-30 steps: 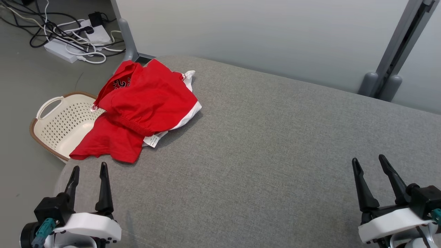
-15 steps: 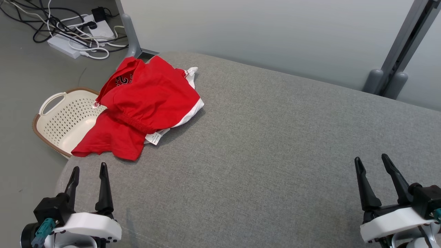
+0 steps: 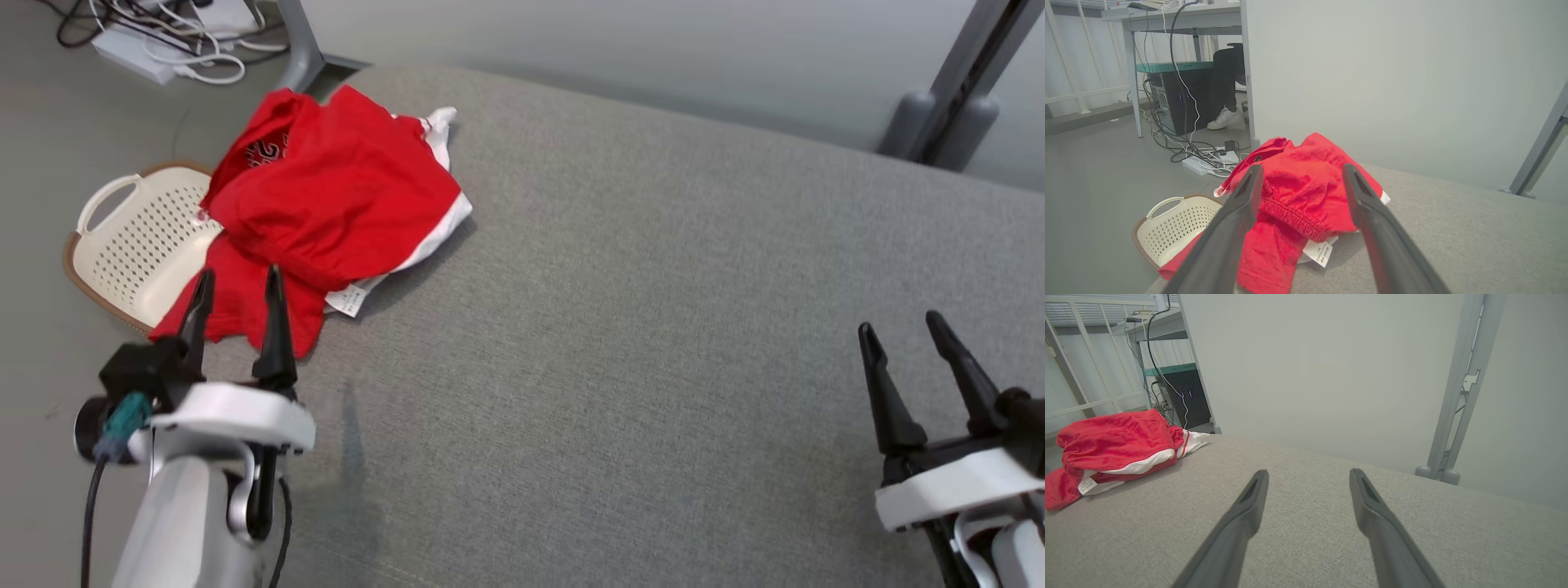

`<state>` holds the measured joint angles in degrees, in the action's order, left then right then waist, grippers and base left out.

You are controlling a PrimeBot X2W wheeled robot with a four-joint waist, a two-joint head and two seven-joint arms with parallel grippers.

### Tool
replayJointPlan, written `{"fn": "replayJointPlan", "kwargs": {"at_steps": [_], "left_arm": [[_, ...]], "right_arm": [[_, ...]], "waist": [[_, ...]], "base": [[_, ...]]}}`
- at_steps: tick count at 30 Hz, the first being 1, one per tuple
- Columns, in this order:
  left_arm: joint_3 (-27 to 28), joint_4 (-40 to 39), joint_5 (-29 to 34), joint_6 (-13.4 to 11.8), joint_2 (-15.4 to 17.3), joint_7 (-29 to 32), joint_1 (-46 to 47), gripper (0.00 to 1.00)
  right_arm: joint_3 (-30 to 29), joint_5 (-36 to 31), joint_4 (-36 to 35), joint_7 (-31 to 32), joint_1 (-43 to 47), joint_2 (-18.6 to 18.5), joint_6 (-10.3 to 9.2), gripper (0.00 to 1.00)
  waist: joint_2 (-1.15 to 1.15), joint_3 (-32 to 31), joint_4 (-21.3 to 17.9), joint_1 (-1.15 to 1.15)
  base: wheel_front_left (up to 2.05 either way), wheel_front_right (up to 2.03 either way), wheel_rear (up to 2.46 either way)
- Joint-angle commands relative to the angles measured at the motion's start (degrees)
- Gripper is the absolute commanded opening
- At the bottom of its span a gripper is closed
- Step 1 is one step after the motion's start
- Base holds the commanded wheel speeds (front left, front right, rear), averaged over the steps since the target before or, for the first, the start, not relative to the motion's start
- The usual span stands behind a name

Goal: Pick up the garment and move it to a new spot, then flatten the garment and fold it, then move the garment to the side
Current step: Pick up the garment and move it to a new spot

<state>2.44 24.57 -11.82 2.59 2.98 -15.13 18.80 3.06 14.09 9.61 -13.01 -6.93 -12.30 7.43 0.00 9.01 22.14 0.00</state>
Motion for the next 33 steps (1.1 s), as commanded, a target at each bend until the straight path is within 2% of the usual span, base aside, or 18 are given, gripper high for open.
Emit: {"fn": "replayJointPlan", "kwargs": {"at_steps": [1, 11, 18, 24, 25, 27, 33], "left_arm": [[-0.49, 1.31, 0.09, 0.33, 0.15, 0.03, 2.37, 1.0], [-1.81, 18.94, -2.0, 1.7, 1.17, 2.95, 19.02, 1.0], [-2.58, 31.99, -1.99, 1.78, 3.11, 7.59, 27.27, 1.0], [-3.31, 39.62, -2.17, 1.62, 3.53, 10.16, 31.08, 1.0], [-3.41, 40.41, -2.24, 1.72, 3.54, 10.0, 31.59, 0.63], [-3.72, 41.15, -2.06, 1.81, 3.66, 8.59, 32.31, 0.0], [-4.27, 42.02, -2.1, 1.8, 3.3, 4.09, 33.52, 0.0]], "right_arm": [[0.0, -0.19, -0.69, 0.33, -1.13, -0.86, 0.11, 1.0], [-0.19, 0.59, -4.36, 2.17, -5.53, -3.82, 0.11, 1.0], [0.02, 1.07, -5.03, 2.36, -7.2, -5.14, 0.11, 1.0], [-0.31, 1.1, -5.3, 2.35, -7.77, -5.51, 0.11, 1.0], [-0.42, 1.13, -5.25, 2.35, -7.78, -5.45, 0.11, 1.0], [-0.61, 1.19, -5.0, 2.34, -7.71, -5.36, 0.11, 1.0], [-1.14, 1.16, -4.43, 2.46, -6.96, -5.09, 0.11, 1.0]], "waist": [[0.0, 3.21, -1.44, 0.0], [0.0, 13.38, -5.44, 0.0], [0.0, 17.22, -7.0, 0.0], [0.0, 18.37, -7.22, 0.0], [0.0, 18.38, -7.17, 0.0], [0.0, 18.17, -7.04, 0.0], [0.0, 17.09, -6.31, 0.0]], "base": [[0.0, 0.0, 0.0], [0.0, 0.0, 0.0], [0.0, 0.0, 0.0], [0.0, 0.0, 0.0], [0.0, 0.0, 0.0], [0.0, 0.0, 0.0], [0.0, 0.0, 0.0]]}}
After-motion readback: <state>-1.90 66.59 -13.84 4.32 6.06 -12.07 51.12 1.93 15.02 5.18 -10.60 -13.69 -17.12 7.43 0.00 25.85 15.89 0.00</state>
